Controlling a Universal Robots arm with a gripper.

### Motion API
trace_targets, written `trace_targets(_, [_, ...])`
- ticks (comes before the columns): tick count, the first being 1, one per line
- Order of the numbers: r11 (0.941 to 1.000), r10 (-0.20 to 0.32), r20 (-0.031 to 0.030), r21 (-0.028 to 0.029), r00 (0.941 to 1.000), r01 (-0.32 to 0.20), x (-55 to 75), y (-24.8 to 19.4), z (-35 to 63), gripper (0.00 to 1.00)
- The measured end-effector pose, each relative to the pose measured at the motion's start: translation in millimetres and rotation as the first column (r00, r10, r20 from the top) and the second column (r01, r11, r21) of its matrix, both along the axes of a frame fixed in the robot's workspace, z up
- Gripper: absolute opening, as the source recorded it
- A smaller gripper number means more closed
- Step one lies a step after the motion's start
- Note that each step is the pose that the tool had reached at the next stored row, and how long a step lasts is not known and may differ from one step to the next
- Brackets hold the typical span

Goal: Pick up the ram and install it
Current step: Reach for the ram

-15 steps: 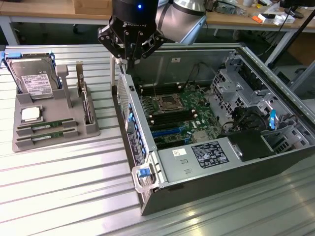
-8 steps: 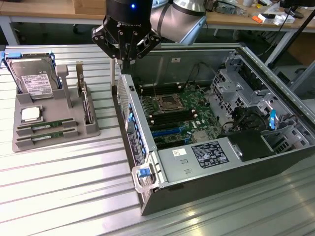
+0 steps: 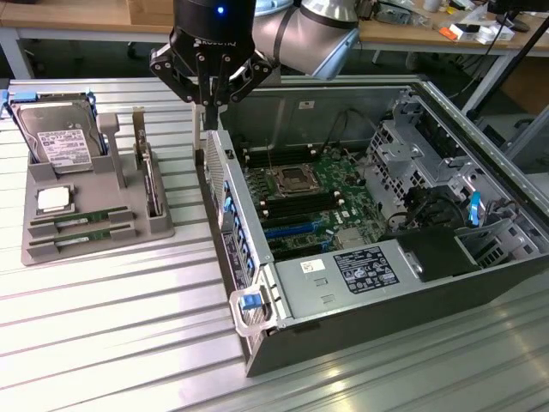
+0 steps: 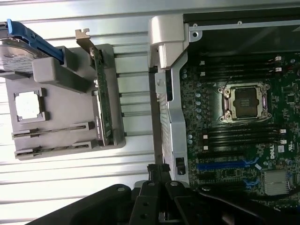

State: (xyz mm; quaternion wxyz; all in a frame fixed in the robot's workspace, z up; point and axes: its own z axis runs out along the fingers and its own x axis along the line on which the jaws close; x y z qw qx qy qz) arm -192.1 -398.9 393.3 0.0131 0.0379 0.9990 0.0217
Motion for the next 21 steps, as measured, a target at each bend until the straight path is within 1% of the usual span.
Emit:
trace_targets(9, [1.0, 0.0, 0.0, 0.0, 1.0, 0.0, -5.8, 0.0, 0.0, 0.11])
trace_targets(21, [1.0, 0.0, 0.0, 0.0, 1.0, 0.0, -17.3, 0.0, 0.0, 0.11])
